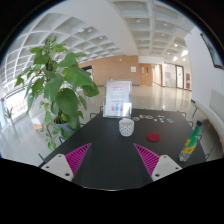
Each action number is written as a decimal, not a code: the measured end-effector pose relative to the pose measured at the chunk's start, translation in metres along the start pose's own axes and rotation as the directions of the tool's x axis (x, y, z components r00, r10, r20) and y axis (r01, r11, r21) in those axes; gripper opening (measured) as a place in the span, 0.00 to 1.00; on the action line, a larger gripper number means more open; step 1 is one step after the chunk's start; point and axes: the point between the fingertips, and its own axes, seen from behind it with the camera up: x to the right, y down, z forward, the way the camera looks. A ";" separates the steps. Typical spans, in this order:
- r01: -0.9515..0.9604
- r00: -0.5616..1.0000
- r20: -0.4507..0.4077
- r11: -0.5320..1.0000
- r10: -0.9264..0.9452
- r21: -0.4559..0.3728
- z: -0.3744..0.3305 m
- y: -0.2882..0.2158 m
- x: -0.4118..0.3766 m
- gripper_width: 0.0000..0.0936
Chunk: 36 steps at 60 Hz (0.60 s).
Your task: Pour water
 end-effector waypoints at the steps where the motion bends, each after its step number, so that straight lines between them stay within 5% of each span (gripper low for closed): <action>1: -0.005 1.000 -0.005 1.000 0.005 -0.004 -0.002 0.002 0.001 0.91; 19: -0.036 0.988 -0.153 0.993 0.019 -0.113 -0.011 0.067 0.097 0.91; 36: -0.147 0.917 -0.391 0.979 0.082 -0.140 -0.014 0.119 0.227 0.91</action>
